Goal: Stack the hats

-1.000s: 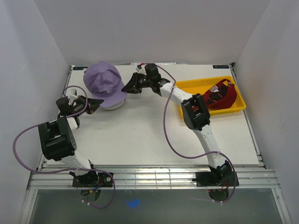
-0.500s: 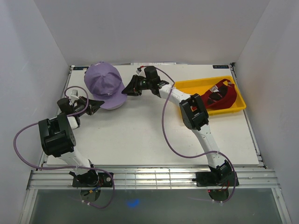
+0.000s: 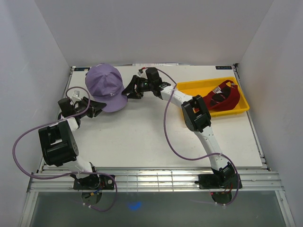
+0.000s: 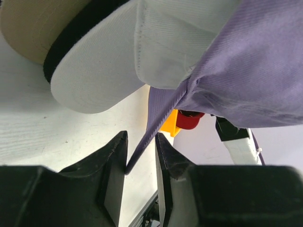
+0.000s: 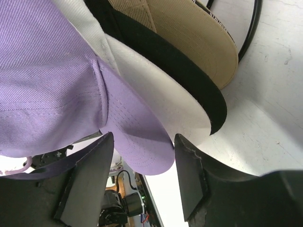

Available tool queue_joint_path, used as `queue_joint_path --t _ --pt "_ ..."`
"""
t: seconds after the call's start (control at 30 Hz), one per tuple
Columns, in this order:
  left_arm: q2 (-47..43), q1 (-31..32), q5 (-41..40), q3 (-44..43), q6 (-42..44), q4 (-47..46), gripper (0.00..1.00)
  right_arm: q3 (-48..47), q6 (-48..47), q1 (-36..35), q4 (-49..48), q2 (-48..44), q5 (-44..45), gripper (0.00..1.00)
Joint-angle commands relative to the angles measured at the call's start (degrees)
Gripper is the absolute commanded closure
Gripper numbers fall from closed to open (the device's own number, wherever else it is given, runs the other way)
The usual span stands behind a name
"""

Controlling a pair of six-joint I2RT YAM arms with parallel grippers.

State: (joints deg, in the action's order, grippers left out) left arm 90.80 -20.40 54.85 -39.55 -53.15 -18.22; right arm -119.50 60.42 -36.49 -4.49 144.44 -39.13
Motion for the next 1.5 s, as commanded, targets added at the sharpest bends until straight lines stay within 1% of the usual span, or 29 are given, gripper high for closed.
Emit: queue_joint_path --t 0.0,0.03,0.17,0.2,0.27,0.3,0.37,0.57,0.7,0.87,1.0,1.1,1.23,1.33,1.37,1.43,1.47 --pt "-3.26 0.28 -4.12 -2.8 5.23 11.15 0.61 -0.64 -0.66 0.1 -2.36 -3.2 0.02 0.39" --pt "-3.44 0.28 -4.83 -3.34 7.25 12.84 0.6 -0.64 -0.66 0.1 -2.19 -3.2 0.02 0.39" --pt "-4.41 0.36 -7.29 -4.3 9.63 17.33 0.59 -0.56 -0.57 0.1 -2.01 -3.2 0.2 0.39" --pt "-4.93 0.28 -8.08 -4.48 10.07 19.86 0.58 -0.56 -0.48 0.1 -1.93 -3.11 0.29 0.39" --pt "-5.46 0.28 -10.02 -5.01 11.13 21.29 0.57 -0.73 -0.48 0.1 -2.01 -3.03 0.29 0.39" --pt "-5.55 0.28 -10.98 -5.45 11.83 23.73 0.56 -0.82 -0.48 0.1 -1.84 -2.94 0.29 0.38" --pt "-5.9 0.28 -12.4 -5.71 12.54 25.15 0.36 -1.08 -0.39 0.1 -1.75 -2.76 0.2 0.39" --pt "-7.83 0.36 -15.47 -5.8 13.77 27.27 0.35 -1.61 -0.39 0.1 -1.4 -2.67 0.29 0.38" --pt "-9.41 0.28 -15.65 -7.47 14.91 30.17 0.37 -0.91 -0.57 0.19 -1.31 -2.85 0.38 0.38" --pt "-14.51 0.28 -15.56 -9.75 15.61 32.8 0.4 0.67 -1.1 0.54 -1.4 -3.73 0.55 0.38" --pt "-19.07 0.54 -15.48 -13.18 15.79 35.35 0.42 0.94 -1.19 0.81 -1.31 -4.17 0.64 0.38" --pt "-21.97 1.07 -15.74 -14.41 14.92 35.36 0.43 0.5 -1.36 0.89 -0.96 -4.17 0.55 0.37" --pt "-25.05 1.33 -17.14 -19.06 13.95 35.62 0.44 0.24 -1.8 0.98 -0.34 -4.26 0.29 0.37" --pt "-26.46 2.03 -18.11 -21.09 11.32 30.54 0.44 0.76 -2.24 0.98 -0.25 -4.6 0.29 0.37" --pt "-26.82 2.73 -19.42 -21.62 10.27 25.65 0.44 1.11 -2.33 0.98 -0.34 -4.78 0.29 0.37" --pt "-26.21 3.79 -21.09 -22.5 7.54 20.7 0.44 1.2 -2.59 1.07 -0.34 -4.96 0.2 0.37" --pt "-24.38 5.45 -23.88 -24.15 7.01 16.5 0.44 1.29 -2.59 1.07 -0.26 -5.13 0.2 0.37"
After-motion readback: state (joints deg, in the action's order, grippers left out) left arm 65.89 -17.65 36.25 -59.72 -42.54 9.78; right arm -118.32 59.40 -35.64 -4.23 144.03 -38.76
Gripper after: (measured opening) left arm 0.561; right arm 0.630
